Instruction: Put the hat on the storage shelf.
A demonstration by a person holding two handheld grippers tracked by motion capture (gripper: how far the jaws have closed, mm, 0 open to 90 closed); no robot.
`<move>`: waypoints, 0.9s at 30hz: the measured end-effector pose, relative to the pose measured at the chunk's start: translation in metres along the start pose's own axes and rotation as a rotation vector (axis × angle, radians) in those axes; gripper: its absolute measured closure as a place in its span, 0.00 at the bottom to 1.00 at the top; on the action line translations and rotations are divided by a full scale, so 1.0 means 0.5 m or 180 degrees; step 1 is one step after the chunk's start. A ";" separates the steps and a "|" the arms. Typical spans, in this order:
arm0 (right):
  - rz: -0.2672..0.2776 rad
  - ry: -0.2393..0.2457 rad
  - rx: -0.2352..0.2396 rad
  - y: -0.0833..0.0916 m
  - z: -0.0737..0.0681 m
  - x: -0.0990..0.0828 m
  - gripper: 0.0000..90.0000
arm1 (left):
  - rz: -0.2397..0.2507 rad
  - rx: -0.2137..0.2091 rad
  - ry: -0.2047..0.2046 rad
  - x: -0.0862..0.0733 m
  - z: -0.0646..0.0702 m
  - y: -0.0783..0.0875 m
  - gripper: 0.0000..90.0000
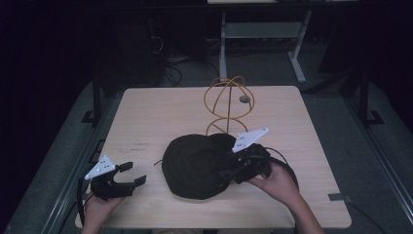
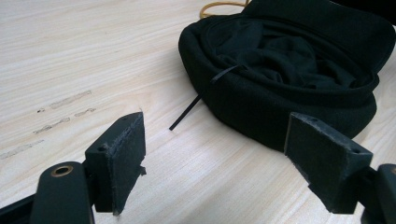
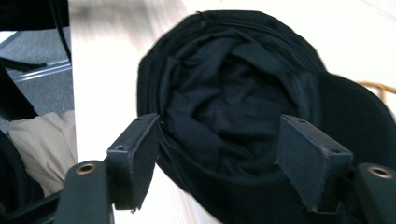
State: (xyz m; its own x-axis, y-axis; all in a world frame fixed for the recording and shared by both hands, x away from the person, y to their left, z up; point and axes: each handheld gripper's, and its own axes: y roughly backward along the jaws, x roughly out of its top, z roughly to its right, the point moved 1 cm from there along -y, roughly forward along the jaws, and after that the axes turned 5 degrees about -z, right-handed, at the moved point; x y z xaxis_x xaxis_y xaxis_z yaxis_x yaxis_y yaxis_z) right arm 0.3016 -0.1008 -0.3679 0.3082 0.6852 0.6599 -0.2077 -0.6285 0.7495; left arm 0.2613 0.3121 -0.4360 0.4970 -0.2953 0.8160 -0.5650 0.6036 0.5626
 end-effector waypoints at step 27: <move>-0.0434 0.0343 0.0437 -0.157 -0.068 0.090 0.53 | 0.0009 -0.0004 0.0006 0.000 -0.004 0.003 0.22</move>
State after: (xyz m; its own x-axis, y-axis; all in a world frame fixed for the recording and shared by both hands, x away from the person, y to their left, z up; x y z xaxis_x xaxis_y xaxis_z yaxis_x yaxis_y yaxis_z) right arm 0.2999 -0.0083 -0.3953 0.2223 0.7979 0.5602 -0.0404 -0.5666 0.8230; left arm 0.2614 0.3145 -0.4355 0.4966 -0.2924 0.8173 -0.5655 0.6054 0.5602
